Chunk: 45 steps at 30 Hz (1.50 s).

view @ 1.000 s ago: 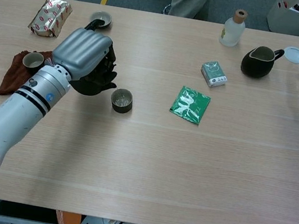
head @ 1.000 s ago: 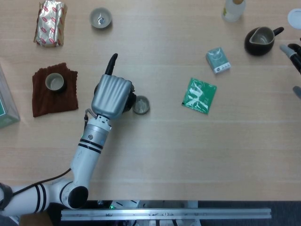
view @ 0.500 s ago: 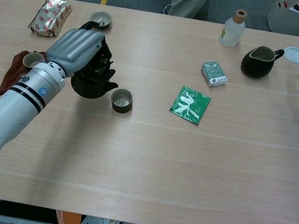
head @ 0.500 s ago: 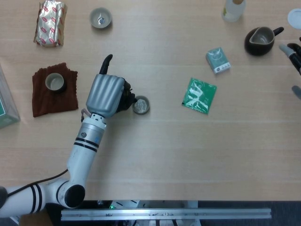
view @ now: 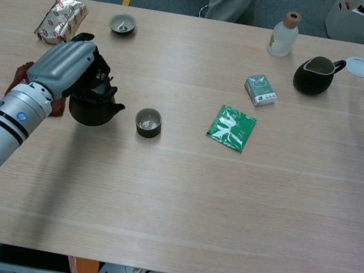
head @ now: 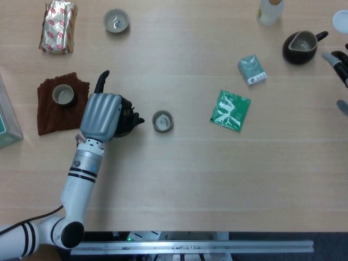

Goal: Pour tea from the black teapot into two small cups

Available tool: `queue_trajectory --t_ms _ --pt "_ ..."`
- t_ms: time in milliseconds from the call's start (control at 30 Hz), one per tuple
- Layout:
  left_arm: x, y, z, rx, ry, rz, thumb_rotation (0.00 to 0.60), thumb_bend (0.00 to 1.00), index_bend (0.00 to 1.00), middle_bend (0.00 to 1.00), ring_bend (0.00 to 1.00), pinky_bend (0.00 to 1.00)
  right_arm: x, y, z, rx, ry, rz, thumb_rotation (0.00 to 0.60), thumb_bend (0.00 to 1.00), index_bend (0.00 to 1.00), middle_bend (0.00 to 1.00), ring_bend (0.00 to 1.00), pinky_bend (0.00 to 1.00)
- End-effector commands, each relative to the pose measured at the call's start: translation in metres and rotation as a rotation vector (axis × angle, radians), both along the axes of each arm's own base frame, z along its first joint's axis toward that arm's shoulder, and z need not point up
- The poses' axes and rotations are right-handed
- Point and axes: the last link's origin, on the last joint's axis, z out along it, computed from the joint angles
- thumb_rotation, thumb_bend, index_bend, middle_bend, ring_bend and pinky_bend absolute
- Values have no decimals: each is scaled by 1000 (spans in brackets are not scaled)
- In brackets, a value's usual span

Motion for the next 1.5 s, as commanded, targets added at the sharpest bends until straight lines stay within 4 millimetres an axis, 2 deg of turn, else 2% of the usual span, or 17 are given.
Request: queue_trajectory --t_ms 33,567,1033,1267,1500 --pt "-4 -6 0 -5 -5 8 600 389 894 990 812 37 0 0 -1 3 1 0 600 242 94 160 31 104" --pt "-11 -34 -14 -59 8 -4 600 388 878 977 798 37 -6 1 -2 7 -5 -22 600 242 94 160 31 104" --pt "-23 -41 -24 -88 12 28 600 388 863 961 778 37 -7 2 -2 7 -8 -27 600 241 94 160 31 104" --pt "-25 -41 -25 -95 17 30 600 388 838 902 715 37 -8 2 -3 9 -7 -31 600 242 94 160 31 104" --pt "-26 -41 -23 -101 15 33 600 388 776 802 615 37 -8 2 -3 8 -8 -34 600 241 94 160 31 104"
